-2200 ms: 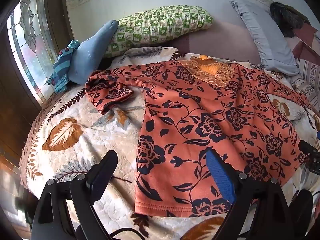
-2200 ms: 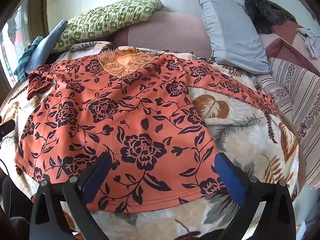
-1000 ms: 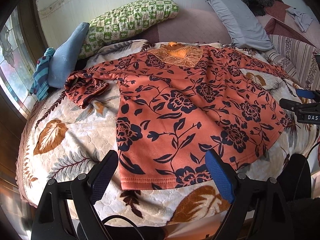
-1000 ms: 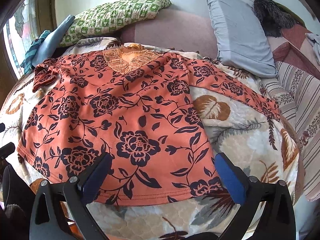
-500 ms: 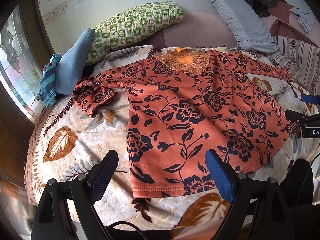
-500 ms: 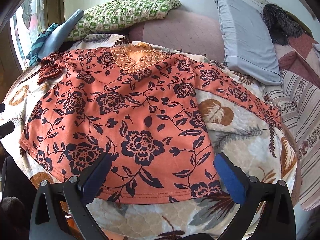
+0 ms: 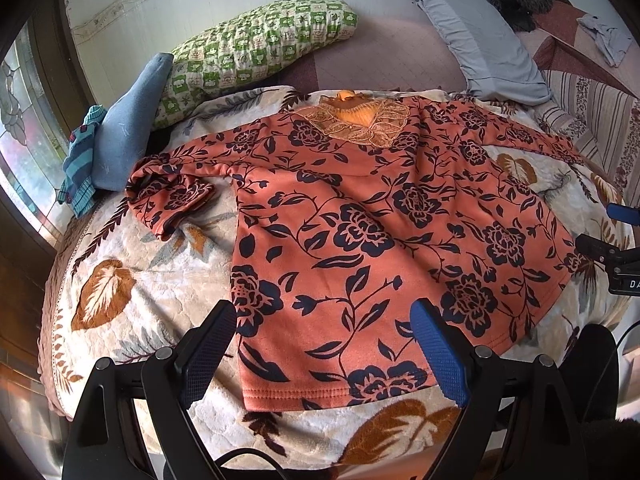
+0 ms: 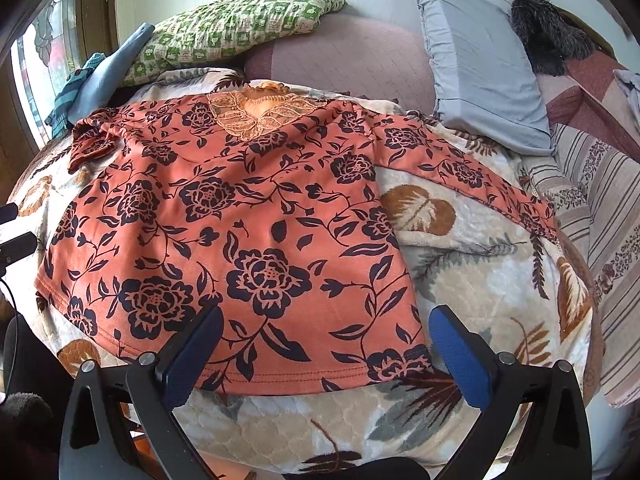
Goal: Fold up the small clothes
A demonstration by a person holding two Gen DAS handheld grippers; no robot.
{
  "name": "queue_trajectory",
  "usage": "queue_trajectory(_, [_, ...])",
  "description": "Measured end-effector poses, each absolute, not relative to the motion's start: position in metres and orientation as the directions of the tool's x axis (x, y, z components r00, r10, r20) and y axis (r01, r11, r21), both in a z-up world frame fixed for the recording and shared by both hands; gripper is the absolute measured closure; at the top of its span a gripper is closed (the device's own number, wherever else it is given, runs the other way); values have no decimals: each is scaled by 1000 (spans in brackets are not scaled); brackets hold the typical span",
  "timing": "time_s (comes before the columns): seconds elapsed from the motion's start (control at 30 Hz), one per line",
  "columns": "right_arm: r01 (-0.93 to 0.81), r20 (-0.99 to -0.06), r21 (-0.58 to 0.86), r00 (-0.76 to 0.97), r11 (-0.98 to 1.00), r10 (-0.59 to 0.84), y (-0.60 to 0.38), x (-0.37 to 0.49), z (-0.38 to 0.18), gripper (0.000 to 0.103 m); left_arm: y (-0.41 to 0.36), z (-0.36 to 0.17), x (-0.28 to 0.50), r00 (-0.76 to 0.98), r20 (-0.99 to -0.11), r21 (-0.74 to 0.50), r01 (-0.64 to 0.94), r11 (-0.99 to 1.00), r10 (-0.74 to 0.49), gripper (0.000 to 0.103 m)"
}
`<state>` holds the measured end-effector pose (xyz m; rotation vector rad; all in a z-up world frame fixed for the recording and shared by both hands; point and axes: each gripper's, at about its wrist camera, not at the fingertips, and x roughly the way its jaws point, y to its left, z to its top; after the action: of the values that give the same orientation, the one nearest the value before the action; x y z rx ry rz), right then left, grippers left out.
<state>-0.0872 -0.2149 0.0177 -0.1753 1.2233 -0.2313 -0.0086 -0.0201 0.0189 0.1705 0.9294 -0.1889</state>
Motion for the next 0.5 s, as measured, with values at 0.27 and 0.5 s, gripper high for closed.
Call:
queue_trajectory(0.27, [77,-913,-256,309,964,-267,-213,-82,11,0,-20,12,0,587,-807,74,211,975,-66,14])
queue_trajectory(0.5, [84,-916,-251,301,964,-264,-213,-81,7,0,-10,6,10,600,-799,72,154,986,-35,14])
